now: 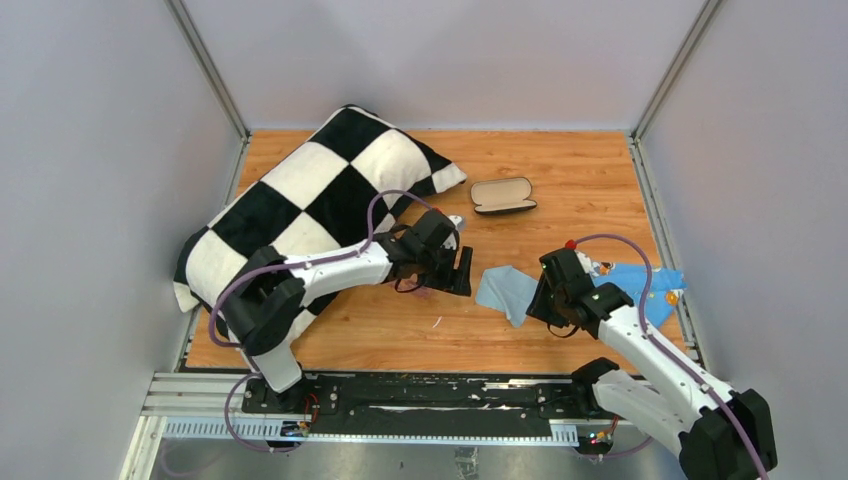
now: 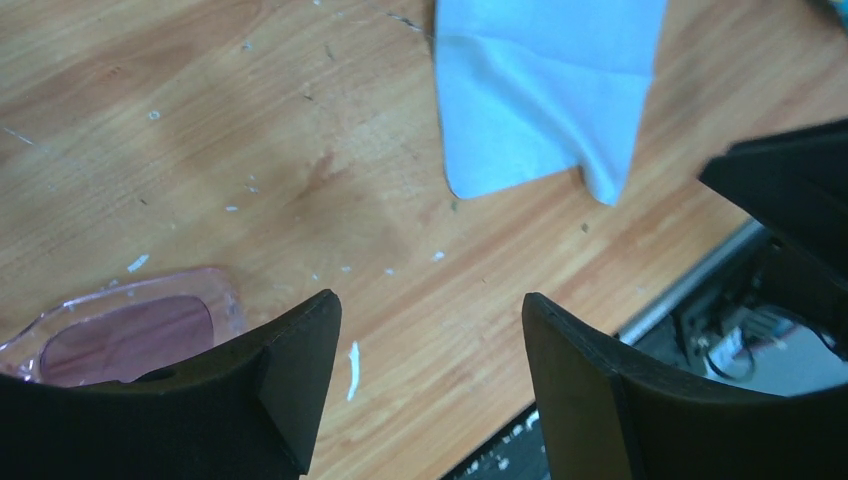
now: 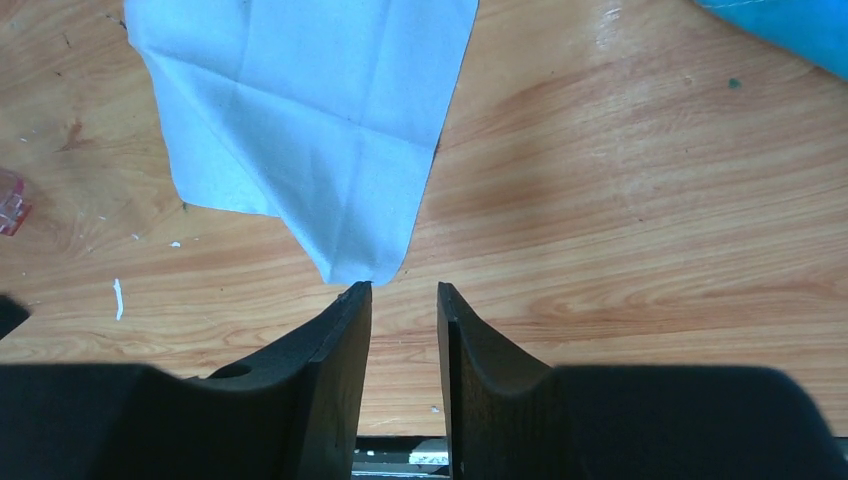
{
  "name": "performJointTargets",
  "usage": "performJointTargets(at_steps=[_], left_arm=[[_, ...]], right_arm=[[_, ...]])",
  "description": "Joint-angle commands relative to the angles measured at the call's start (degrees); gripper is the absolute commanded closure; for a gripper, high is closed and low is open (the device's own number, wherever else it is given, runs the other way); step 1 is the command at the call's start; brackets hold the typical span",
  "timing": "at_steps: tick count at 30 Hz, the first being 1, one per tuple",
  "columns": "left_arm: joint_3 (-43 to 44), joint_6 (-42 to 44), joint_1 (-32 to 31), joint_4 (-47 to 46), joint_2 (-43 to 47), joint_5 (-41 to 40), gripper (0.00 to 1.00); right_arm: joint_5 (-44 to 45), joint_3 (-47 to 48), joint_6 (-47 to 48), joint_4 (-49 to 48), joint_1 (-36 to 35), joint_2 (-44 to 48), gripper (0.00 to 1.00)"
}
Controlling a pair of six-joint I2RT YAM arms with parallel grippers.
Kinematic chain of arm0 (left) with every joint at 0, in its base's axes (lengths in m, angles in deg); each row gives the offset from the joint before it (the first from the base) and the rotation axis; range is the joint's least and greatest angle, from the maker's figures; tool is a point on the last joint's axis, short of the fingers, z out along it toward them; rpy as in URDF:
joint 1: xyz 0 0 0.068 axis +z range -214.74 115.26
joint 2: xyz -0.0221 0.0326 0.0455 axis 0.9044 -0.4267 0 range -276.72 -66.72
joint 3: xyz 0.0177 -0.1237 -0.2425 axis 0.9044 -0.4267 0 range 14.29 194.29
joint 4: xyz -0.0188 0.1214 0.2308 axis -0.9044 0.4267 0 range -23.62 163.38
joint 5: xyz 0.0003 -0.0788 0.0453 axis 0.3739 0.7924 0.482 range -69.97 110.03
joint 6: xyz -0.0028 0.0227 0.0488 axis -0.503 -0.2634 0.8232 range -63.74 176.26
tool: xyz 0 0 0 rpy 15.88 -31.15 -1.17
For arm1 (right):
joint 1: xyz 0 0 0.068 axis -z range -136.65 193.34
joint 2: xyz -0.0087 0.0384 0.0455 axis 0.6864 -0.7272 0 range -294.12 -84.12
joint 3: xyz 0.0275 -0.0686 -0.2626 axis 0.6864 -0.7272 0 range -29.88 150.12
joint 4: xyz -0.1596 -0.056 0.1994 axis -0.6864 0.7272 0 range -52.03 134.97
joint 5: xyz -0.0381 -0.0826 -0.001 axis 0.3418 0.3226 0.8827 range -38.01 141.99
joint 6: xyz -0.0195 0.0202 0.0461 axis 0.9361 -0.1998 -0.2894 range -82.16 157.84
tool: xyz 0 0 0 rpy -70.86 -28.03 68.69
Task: Organize the sunglasses
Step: Adjust the glasses cleaning cloth at the center of the board.
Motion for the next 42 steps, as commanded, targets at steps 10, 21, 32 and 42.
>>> performJointTargets(at_steps=[10, 21, 32, 42], left_arm=[[9.96, -1.66, -6.21, -0.19, -13.88, -8.36, 0.38], [12.93, -2.95, -8.16, 1.92, -19.22, -10.07, 0.55], [14.8, -4.16, -8.99, 3.14, -21.43, -13.29, 0.99], [10.48, -3.01, -9.02, 3.19, -16.31, -9.47, 1.0]], right_arm=[[0.05, -3.01, -0.84, 0.25, -0.37, 2.11, 0.65], [0.23, -2.49, -0.33, 1.29, -0.36, 3.15, 0.65], [-6.0, -3.44, 0.59, 1.47, -0.51, 1.84, 0.58], [-7.11, -5.07, -0.17, -4.75, -2.7, -5.39, 0.63]])
